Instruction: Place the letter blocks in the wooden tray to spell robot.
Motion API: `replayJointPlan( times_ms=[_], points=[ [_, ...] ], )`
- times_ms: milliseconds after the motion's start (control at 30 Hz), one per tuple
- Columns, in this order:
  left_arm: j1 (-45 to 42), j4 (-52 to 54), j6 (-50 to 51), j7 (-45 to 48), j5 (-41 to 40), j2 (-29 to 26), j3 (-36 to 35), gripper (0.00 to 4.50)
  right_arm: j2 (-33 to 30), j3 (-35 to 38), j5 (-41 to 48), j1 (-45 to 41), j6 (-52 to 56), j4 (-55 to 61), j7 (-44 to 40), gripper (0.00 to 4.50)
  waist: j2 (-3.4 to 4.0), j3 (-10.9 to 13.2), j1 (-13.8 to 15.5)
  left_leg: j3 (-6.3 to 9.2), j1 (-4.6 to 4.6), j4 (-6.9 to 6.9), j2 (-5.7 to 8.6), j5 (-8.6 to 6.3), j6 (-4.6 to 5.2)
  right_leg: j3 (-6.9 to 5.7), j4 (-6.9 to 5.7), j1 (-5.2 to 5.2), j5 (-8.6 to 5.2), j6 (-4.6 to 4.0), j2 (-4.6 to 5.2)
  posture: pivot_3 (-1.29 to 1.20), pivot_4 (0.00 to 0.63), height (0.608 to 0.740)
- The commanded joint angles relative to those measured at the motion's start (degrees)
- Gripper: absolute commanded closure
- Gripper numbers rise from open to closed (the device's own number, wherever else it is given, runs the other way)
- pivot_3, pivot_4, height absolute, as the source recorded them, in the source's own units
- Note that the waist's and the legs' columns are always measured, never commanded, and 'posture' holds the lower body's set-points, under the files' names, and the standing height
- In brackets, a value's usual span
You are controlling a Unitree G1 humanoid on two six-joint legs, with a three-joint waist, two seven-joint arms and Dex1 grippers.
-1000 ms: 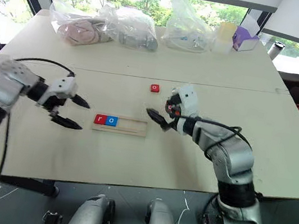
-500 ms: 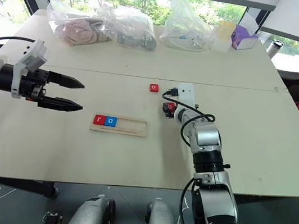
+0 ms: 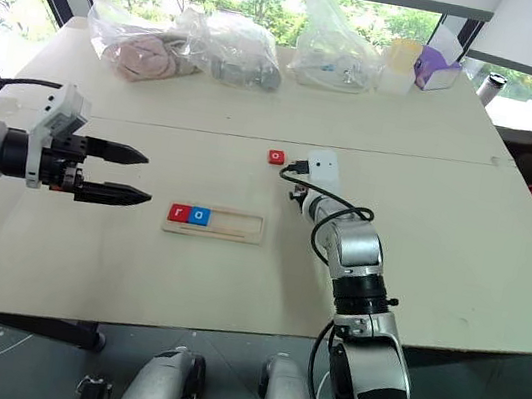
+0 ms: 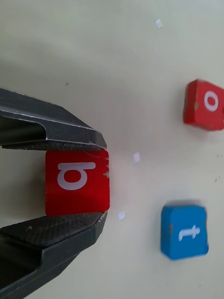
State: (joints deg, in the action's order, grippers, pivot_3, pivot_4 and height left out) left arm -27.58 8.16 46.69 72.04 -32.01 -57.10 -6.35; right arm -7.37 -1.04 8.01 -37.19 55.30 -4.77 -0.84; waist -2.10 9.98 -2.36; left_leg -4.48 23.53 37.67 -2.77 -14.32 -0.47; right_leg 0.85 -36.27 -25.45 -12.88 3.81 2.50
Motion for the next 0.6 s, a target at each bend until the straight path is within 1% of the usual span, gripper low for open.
replayJointPlan(
  times_ms=[33, 133, 200, 300, 400, 600],
  points=[
    [-1.2, 3.0, -1.1, 0.2, -0.9, 0.6, 1.6, 0.0, 1.4, 3.5, 0.9, 2.3, 8.9, 14.7, 2.6, 3.31, 0.0, 0.0, 0.0, 0.01, 0.01, -0.01, 0.0, 0.0, 0.0, 0.0, 0.01, 0.0, 0.0, 0.0, 0.01, 0.0, 0.15, 0.74],
    [-2.2, 3.8, -1.4, 0.0, -0.8, 1.8, 3.5, 0.0, 4.8, 5.9, 0.7, 6.5, 18.5, 26.2, 5.1, 3.31, 0.0, 0.0, 0.0, 0.01, 0.01, -0.03, 0.0, 0.0, 0.0, 0.0, 0.03, 0.0, 0.0, 0.0, 0.01, 0.0, 0.15, 0.74],
    [-3.3, 3.6, -1.4, 0.4, -0.9, 2.5, 4.8, 0.0, 7.4, 6.6, 1.3, 9.5, 26.5, 34.0, 5.0, 3.31, 0.0, 0.0, 0.0, 0.01, 0.01, -0.03, 0.0, 0.0, 0.0, -0.01, 0.02, -0.02, 0.0, -0.01, 0.0, 0.0, 0.15, 0.74],
    [-4.8, 2.3, -2.1, 1.3, -0.3, 2.8, 6.5, 0.0, 10.6, 7.8, 0.4, 12.1, 33.9, 40.9, 5.5, 3.31, 0.01, 0.0, -0.2, 0.02, -0.01, -0.03, 0.01, 0.0, 0.0, -0.02, 0.02, -0.03, 0.0, -0.02, -0.02, 0.0, 0.15, 0.74],
    [-6.3, 0.2, -3.1, 2.3, 0.8, 3.0, 8.1, 0.0, 13.0, 8.1, -0.6, 13.6, 37.1, 43.6, 6.2, 3.31, 0.02, 0.0, -0.1, 0.02, -0.03, -0.02, 0.02, 0.0, 0.0, -0.02, 0.02, -0.03, 0.01, -0.04, -0.02, 0.0, 0.15, 0.74],
    [-8.6, -1.8, -4.3, 4.2, 2.1, 3.1, 10.9, 0.0, 17.3, 6.7, -1.7, 16.1, 37.2, 43.9, 7.9, 3.31, 0.02, 0.0, -0.2, 0.02, -0.03, -0.07, 0.03, 0.0, 0.0, -0.03, 0.07, -0.03, 0.0, -0.05, 0.0, 0.0, 0.15, 0.74]
  ],
)
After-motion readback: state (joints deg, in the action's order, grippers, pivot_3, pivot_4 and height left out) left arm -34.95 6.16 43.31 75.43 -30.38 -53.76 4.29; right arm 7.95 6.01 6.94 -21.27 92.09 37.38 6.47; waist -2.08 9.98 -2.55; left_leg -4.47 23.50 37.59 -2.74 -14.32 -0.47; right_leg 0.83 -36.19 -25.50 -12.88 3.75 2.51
